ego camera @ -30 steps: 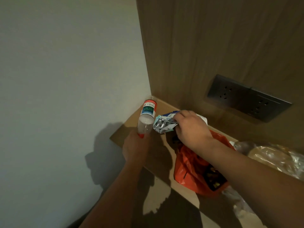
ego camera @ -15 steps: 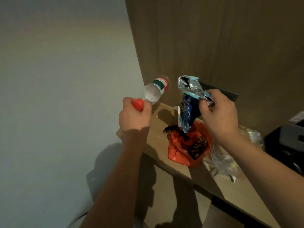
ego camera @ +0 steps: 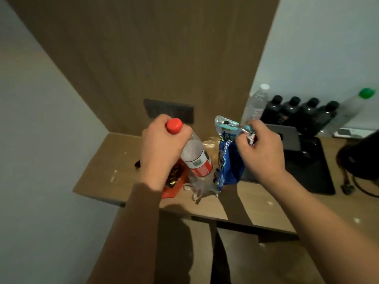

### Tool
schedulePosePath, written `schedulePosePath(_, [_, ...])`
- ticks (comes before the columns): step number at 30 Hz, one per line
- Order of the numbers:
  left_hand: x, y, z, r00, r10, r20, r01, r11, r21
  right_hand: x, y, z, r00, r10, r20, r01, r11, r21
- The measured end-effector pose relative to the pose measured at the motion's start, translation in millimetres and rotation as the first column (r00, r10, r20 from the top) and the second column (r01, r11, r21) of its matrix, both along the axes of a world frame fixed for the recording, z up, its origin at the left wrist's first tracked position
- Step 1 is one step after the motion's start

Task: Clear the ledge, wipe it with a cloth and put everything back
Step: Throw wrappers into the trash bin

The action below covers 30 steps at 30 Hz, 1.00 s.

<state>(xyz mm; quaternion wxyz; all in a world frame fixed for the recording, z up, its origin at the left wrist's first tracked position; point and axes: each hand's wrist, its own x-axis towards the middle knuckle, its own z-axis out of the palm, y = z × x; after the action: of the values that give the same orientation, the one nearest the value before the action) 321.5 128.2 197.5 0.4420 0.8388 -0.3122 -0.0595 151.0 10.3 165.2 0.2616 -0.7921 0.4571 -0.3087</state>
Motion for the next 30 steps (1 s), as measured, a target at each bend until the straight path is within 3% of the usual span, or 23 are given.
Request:
schedulePosePath(7, [-139, -67, 35, 0.941, -0.330, 0.075, 0.312, 0.932, 0.185, -156, -12, 6, 0.993, -0.115, -0.015, 0.115, 0.993, 0.018])
schedulePosePath(15, [-348, -126, 42, 0.701, -0.710, 0.076, 0.658, 0.683, 0.318, -368, 2, 7, 0.914, -0.404, -0.029, 0.404, 0.914, 0.017])
schedulePosePath(24, [-610, -143, 27, 0.296, -0.952, 0.076, 0.861, 0.300, 0.411, -612, 75, -14, 0.596, -0.801, -0.046, 0.802, 0.592, 0.078])
schedulePosePath(30, [-761, -124, 18, 0.000, -1.000, 0.012, 0.894, 0.005, 0.447, -725, 145, -28, 0.303, -0.953, -0.014, 0.946, 0.299, 0.130])
